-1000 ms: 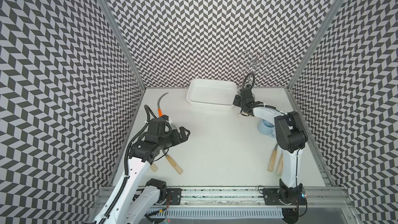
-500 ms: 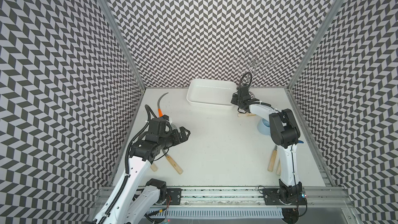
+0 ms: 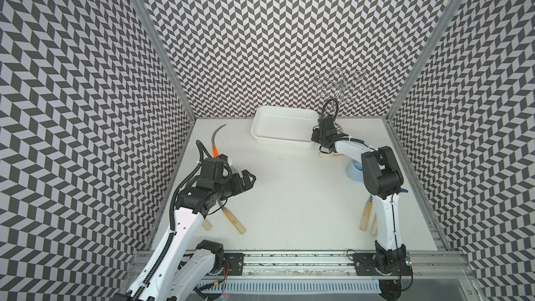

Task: Put small sickles into storage boxes
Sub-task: Pick up the storage box at the center of the board.

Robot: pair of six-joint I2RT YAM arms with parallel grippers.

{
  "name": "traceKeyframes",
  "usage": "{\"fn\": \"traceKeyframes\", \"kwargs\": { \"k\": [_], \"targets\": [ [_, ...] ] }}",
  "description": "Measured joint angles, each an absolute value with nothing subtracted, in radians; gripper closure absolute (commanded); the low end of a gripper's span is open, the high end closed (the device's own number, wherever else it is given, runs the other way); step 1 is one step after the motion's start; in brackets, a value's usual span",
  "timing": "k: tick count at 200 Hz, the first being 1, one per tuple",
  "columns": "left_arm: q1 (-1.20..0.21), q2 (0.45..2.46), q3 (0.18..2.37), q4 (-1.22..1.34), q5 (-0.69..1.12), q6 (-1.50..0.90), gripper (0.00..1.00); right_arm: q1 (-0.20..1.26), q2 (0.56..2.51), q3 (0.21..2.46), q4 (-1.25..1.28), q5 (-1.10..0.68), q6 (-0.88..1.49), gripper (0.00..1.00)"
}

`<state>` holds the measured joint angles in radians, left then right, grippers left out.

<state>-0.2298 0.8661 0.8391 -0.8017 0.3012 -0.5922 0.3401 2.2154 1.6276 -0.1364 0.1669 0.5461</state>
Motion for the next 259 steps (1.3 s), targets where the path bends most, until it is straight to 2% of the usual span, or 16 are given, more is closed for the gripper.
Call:
{"fn": "traceKeyframes", "kwargs": {
  "k": [27, 55, 121, 186, 259],
  "targets": [
    [-0.228, 0.866, 0.839, -0.802, 0.301, -0.591, 0.00, 0.340, 2.215, 1.628, -0.132, 0.156, 0.548, 0.72],
    [-0.226, 0.866, 0.839, -0.802, 0.301, -0.591, 0.00, 0.340, 2.215, 1.628, -0.128, 0.139, 0.550, 0.73],
    [-0.224, 0.870, 0.839, -0.792, 0.302, -0.592, 0.00, 0.340, 2.198, 1.584, -0.093, 0.104, 0.554, 0.82],
    [-0.224, 0.867, 0.839, -0.779, 0.309, -0.594, 0.00, 0.348, 2.152, 1.519, -0.082, 0.087, 0.562, 0.83],
    [-0.224, 0.831, 0.838, -0.780, 0.310, -0.598, 0.00, 0.374, 2.083, 1.433, -0.076, 0.070, 0.594, 0.89]
  ]
}}
